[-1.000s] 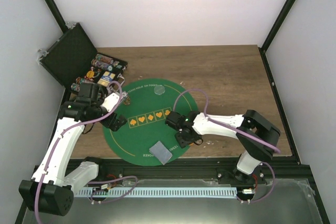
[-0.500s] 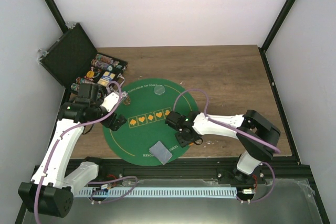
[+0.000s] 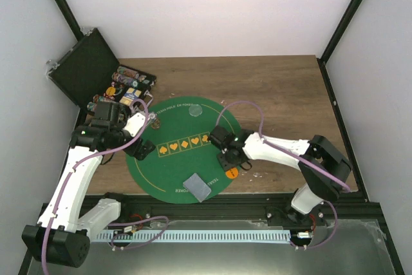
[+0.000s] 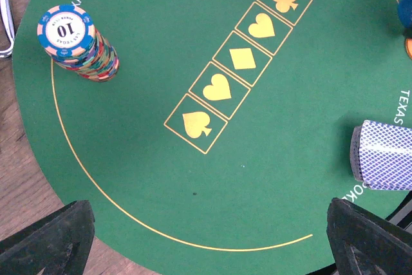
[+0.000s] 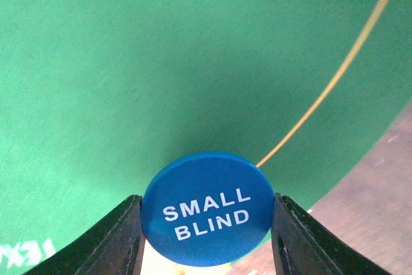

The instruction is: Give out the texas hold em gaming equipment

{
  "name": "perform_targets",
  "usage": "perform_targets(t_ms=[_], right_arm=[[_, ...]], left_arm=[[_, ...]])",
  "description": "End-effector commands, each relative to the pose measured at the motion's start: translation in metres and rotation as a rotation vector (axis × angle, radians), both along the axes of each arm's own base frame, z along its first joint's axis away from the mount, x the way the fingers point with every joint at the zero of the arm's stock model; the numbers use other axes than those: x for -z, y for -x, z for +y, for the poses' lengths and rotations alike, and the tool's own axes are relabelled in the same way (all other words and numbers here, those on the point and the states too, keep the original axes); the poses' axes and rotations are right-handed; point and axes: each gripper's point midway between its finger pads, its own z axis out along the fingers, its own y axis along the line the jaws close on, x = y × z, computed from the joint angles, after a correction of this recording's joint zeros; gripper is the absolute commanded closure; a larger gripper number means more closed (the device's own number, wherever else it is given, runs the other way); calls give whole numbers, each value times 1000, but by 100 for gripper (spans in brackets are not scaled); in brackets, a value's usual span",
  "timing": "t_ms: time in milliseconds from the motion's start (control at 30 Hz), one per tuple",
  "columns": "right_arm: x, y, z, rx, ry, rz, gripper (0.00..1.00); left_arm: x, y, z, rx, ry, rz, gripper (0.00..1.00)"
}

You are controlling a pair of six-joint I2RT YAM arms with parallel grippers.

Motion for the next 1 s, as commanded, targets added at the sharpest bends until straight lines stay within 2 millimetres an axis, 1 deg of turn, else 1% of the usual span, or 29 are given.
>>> perform_targets(t_ms=[0,67,100,167,200,267,400,567,667,700,733,767,833,900,933,967], right_arm=[[-22,-67,1,22,-61,-134,63],[-24,-91,-3,46,-93,-150,64],[-23,-100,-4,46,-102,-152,64],[-18,-111,-4,38,-114,-146,65],[-14,-113,-2,30,-118,-137,65],[-7,-115,0,15,-110,-110,65],[4,-108,-2,10,-89,-64,65],[8,-95,-7,10,-84,-24,60],[8,-87,-13,14,-62,4,59],[8,-86,-17,17,-50,4,58],[7,-85,-19,17,-44,0,55],[6,-85,-20,13,-41,-3,49],[3,-85,-19,5,-41,-4,29],[-5,-84,-18,-1,-47,-3,11],[-13,-83,-16,-4,-62,-10,4],[-20,-80,-15,-9,-81,-12,0]], left_arm=[[-12,-1,-2,-6,22,-25,1],[-13,-1,-2,-6,23,-25,0],[-12,0,-2,-5,24,-22,0],[-12,1,-1,-4,20,-26,1],[-12,1,-1,-3,19,-26,0],[-11,2,0,-4,16,-25,0],[-10,1,0,-6,11,-22,0],[-10,0,0,-4,10,-21,0],[-11,0,0,-6,11,-21,1],[-11,0,0,-5,11,-22,0],[-11,0,0,-5,12,-22,0],[-11,0,0,-4,13,-22,0],[-11,1,0,-5,13,-20,0],[-12,1,0,-6,13,-20,1],[-12,1,-1,-4,15,-20,0],[-12,2,-1,-2,16,-20,1]])
